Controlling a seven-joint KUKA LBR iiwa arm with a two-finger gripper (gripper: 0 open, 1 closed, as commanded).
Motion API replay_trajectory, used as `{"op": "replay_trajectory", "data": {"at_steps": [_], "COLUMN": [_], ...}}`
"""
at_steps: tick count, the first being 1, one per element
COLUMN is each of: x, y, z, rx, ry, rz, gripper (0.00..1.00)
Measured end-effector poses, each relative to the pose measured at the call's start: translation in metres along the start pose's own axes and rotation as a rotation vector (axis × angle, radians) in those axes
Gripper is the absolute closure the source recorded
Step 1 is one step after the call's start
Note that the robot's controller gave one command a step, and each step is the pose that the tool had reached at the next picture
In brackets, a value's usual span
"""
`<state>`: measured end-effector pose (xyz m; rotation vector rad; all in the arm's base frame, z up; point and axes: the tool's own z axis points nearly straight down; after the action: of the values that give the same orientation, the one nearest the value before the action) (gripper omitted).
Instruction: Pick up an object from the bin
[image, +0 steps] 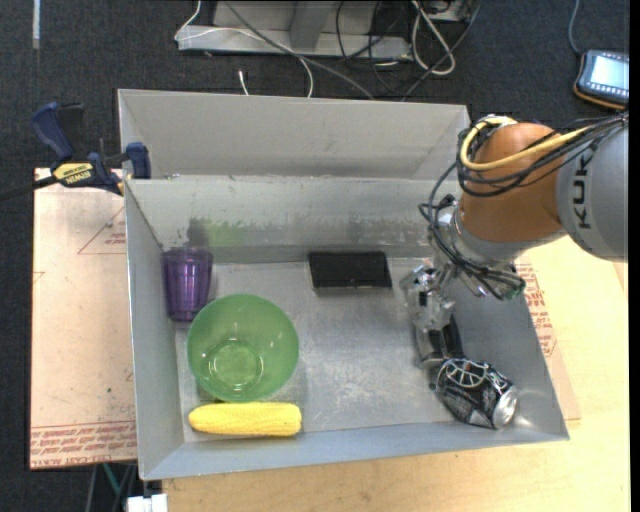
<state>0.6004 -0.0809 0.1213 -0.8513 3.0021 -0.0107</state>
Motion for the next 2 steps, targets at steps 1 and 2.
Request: {"op": "replay_trajectory", "data": {"at_steps": [1, 2], "x": [-0.015, -0.004], "y": [0.043, 0.043], "z": [0.025, 0.048], "rx": [-0.013, 0.004], "ry": [0.004, -0.003], "rz": [-0.308, -0.285], "gripper": [1.0, 1.0]}}
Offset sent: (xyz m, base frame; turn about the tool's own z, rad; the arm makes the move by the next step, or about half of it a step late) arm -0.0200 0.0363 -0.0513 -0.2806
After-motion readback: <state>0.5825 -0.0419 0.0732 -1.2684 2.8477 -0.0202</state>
